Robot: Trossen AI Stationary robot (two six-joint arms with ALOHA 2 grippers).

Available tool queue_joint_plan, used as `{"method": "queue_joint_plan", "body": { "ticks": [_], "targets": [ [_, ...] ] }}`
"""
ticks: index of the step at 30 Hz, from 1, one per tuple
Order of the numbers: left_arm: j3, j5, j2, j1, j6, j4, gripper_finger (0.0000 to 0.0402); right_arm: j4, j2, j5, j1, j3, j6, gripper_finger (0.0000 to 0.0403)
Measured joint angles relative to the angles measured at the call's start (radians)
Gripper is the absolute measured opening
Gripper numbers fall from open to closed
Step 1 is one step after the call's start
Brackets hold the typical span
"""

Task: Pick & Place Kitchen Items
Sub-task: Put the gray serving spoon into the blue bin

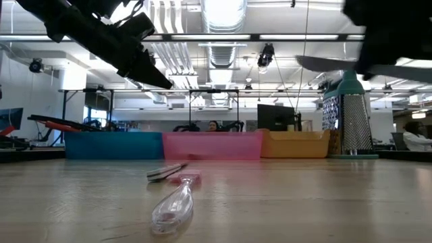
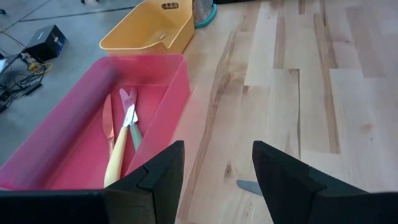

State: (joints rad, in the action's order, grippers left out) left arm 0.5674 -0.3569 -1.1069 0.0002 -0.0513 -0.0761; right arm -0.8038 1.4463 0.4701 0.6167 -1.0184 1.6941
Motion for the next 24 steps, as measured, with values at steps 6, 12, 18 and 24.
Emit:
{"method": "queue_joint_plan", "body": {
  "ticks": [6, 12, 18, 24],
  "targets": [
    [0.000, 0.000, 0.000, 0.000, 0.010, -0.003, 0.0195, 0.003, 0.011, 0.043, -0.171, -0.091, -0.364, 0.0032],
    [0.000, 0.001, 0.000, 0.000, 0.036, -0.014, 0.0195, 0.012, 0.029, 0.242, -0.303, -0.120, -0.642, 0.0032],
    [0.001, 0.004, 0.000, 0.000, 0.047, -0.070, 0.0195, 0.272, 0.013, 0.449, -0.404, -0.069, -0.894, 0.0031],
    [0.001, 0.004, 0.000, 0.000, 0.077, -0.181, 0.0195, 0.862, 0.010, 0.499, -0.453, 0.025, -1.321, 0.0031]
  ]
}}
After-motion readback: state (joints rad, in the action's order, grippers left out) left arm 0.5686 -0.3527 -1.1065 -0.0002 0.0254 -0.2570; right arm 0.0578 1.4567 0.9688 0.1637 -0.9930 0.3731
